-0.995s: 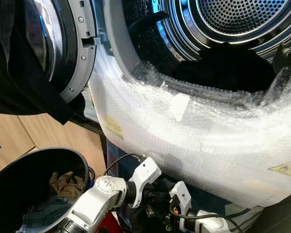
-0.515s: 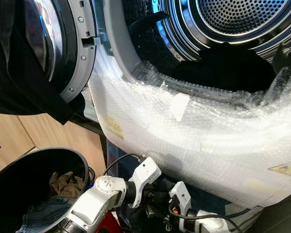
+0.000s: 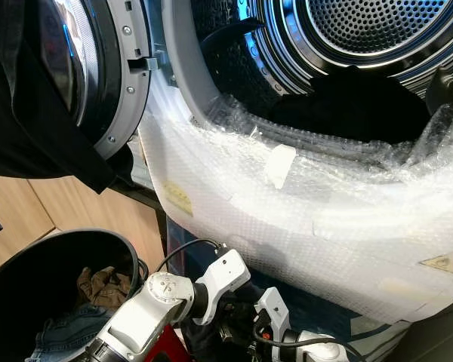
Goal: Clothes washing
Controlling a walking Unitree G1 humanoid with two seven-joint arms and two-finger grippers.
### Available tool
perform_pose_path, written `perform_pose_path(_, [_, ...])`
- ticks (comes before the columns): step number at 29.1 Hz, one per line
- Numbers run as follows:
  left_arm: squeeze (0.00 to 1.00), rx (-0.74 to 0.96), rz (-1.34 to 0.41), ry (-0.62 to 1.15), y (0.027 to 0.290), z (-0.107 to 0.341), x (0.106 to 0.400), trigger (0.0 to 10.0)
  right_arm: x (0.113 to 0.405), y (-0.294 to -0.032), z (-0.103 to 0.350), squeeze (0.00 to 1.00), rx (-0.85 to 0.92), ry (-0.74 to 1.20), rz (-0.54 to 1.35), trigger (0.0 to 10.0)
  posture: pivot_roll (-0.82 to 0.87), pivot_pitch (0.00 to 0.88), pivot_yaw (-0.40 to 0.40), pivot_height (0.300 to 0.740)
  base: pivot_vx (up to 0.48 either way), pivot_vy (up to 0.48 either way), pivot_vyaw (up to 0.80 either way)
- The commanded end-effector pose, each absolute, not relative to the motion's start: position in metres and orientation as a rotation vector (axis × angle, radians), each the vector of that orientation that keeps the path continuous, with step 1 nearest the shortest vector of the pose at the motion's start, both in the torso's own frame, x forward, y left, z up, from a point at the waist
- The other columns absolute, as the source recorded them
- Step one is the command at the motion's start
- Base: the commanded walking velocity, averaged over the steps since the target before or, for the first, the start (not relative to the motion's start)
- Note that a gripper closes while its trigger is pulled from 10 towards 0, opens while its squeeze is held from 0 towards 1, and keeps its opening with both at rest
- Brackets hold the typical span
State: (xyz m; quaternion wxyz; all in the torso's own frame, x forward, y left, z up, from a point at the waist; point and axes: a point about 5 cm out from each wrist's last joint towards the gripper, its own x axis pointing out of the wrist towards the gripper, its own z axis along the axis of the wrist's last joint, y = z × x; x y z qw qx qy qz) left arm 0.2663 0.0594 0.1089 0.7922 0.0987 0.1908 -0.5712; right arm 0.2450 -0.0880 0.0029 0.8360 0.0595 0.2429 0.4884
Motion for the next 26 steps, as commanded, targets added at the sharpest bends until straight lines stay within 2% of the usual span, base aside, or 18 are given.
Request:
perform_pose_path(1, [0.00,0.215,-1.247,0.294,0.050,0.130,0.271,10.0,0.234,-0.079,-0.005,0.00,0.122,0.563,1.084,0.0,0.03,0.000,-0.011,0.740,0.000,0.000,0.00])
perform_pose_path(7, [0.00,0.225,-1.226,0.294,0.058,0.133,0.276,10.0,0.233,-0.074,-0.007,0.00,0.089,0.577,1.106,0.0,0.05,0.000,-0.017,0.740,0.000,0.000,0.00])
perform_pose_path(8, [1.00,0.224,-1.220,0.292,0.061,0.136,0.278,10.0,0.234,-0.073,-0.006,0.00,0.085,0.575,1.110,0.0,0.05,0.000,-0.015,0.740,0.000,0.000,0.00])
perform_pose_path(26, [1.00,0.268,-1.167,0.312,0.081,0.142,0.284,10.0,0.234,-0.068,-0.006,0.00,0.062,0.583,1.142,0.0,0.04,0.012,-0.011,0.740,0.000,0.000,0.00])
